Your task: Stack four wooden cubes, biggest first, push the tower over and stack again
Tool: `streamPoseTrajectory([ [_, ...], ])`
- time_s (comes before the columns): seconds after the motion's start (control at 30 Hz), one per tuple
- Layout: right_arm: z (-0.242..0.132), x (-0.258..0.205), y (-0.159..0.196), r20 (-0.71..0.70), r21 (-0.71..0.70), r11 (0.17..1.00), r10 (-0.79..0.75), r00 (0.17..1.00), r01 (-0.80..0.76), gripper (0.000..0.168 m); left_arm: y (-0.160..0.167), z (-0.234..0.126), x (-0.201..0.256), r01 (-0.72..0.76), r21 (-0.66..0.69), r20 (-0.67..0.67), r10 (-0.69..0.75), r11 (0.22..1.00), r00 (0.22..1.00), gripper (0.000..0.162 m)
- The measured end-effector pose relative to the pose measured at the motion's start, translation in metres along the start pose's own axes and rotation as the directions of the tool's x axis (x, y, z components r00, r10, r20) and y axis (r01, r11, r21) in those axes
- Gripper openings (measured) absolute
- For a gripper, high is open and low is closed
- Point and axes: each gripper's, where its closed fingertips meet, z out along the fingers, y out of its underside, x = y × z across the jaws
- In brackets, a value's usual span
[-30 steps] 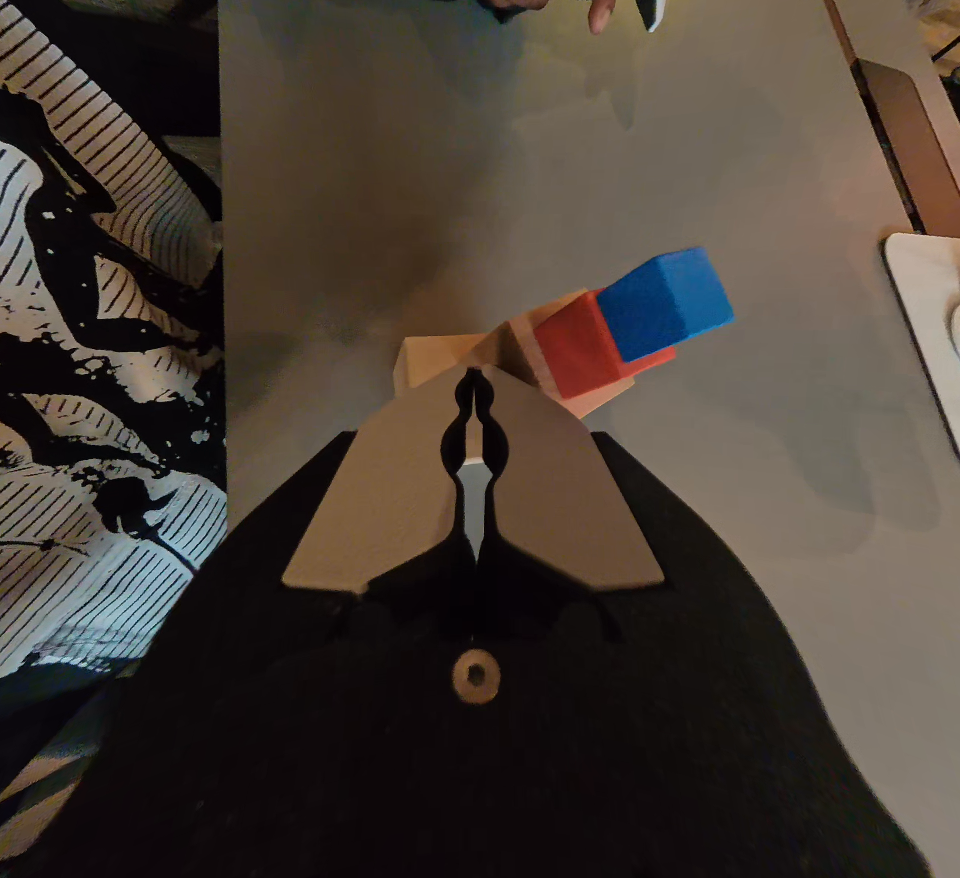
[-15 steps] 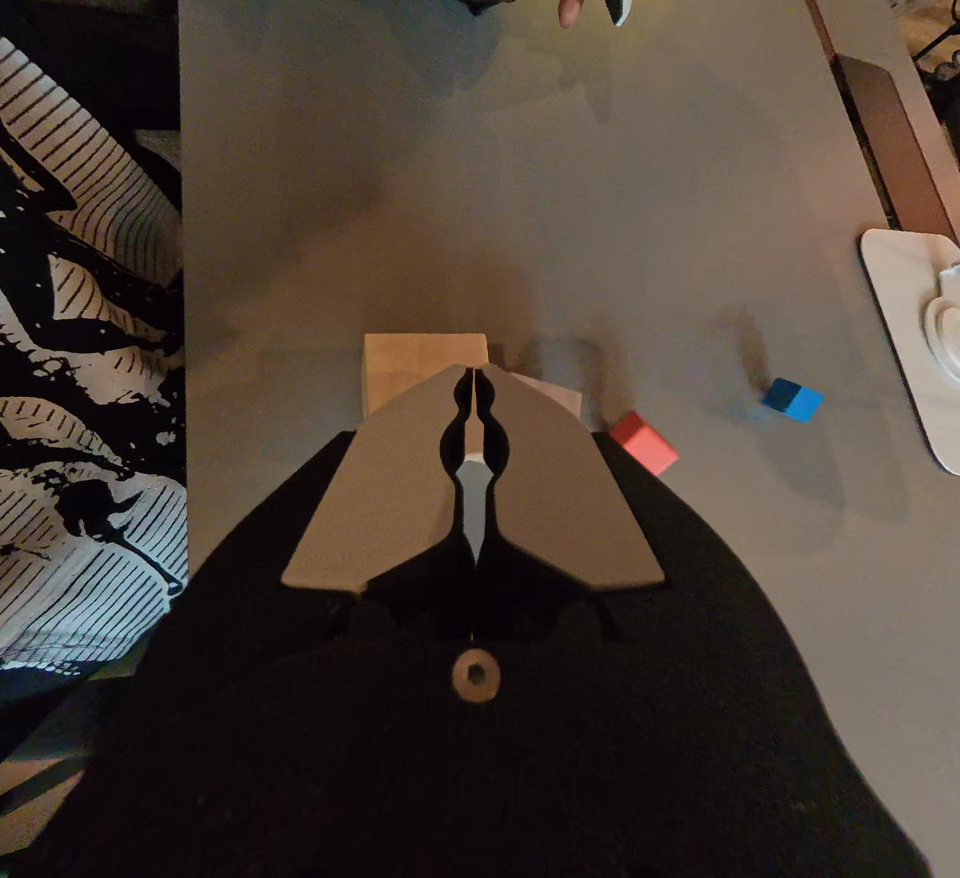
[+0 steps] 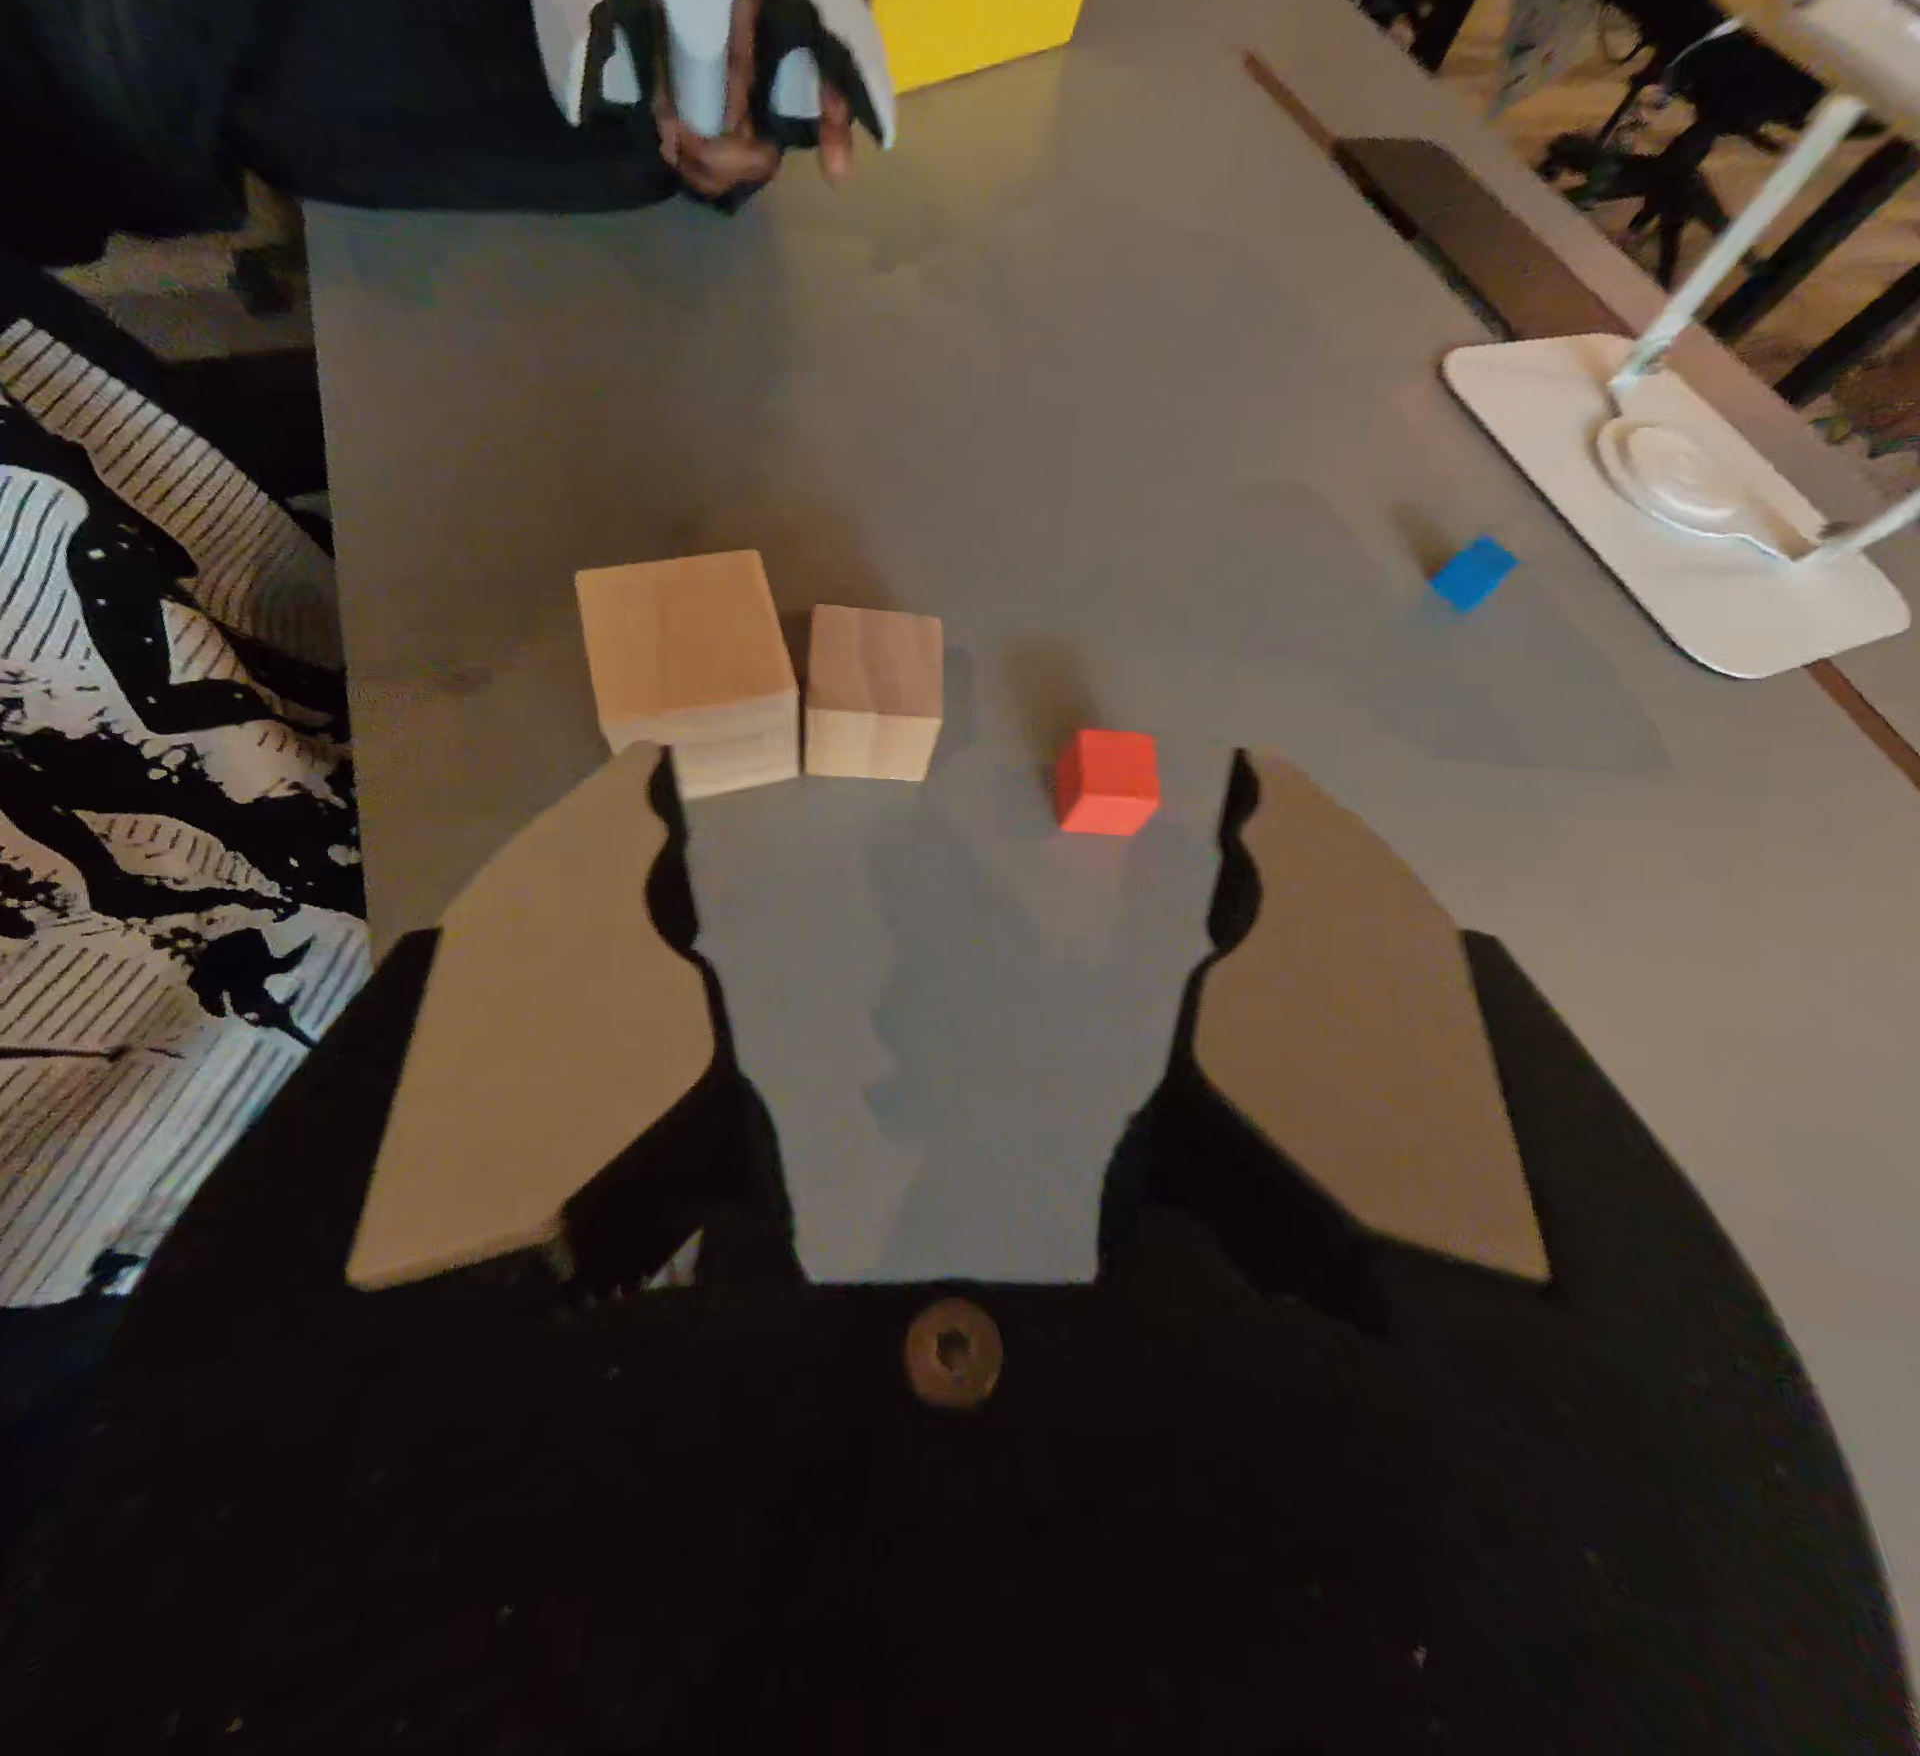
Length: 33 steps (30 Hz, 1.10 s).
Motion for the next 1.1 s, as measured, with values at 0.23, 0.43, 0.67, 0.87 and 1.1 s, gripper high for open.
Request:
streamPoseTrajectory([
  [0.23, -0.052, 0.048, 0.030, -0.072, 0.282, 0.957, 0.097, 0.993, -0.072, 0.116, -0.001, -0.001, -0.001, -0.004, 0.012, 0.018, 0.004, 1.000, 1.000, 0.102],
  [0.43, -0.089, 0.076, 0.046, -0.109, 0.554, 0.821, 0.234, 0.966, -0.136, 0.109, -0.002, -0.002, -0.002, -0.010, 0.018, 0.034, 0.009, 1.000, 0.999, 0.103],
  [0.67, -0.083, 0.074, 0.049, -0.154, 0.519, 0.849, 0.207, 0.966, -0.099, 0.110, -0.001, -0.001, -0.001, -0.011, 0.009, 0.034, 0.011, 1.000, 0.999, 0.107],
  [0.87, -0.084, 0.075, 0.050, -0.197, 0.516, 0.854, 0.194, 0.961, -0.066, 0.109, -0.006, -0.001, -0.002, 0.000, 0.034, 0.059, -0.002, 0.999, 0.998, 0.113],
  [1.1, -0.081, 0.074, 0.051, -0.212, 0.492, 0.869, 0.182, 0.960, -0.056, 0.107, -0.037, 0.003, -0.001, -0.038, -0.016, 0.179, 0.040, 0.999, 0.983, 0.111],
])
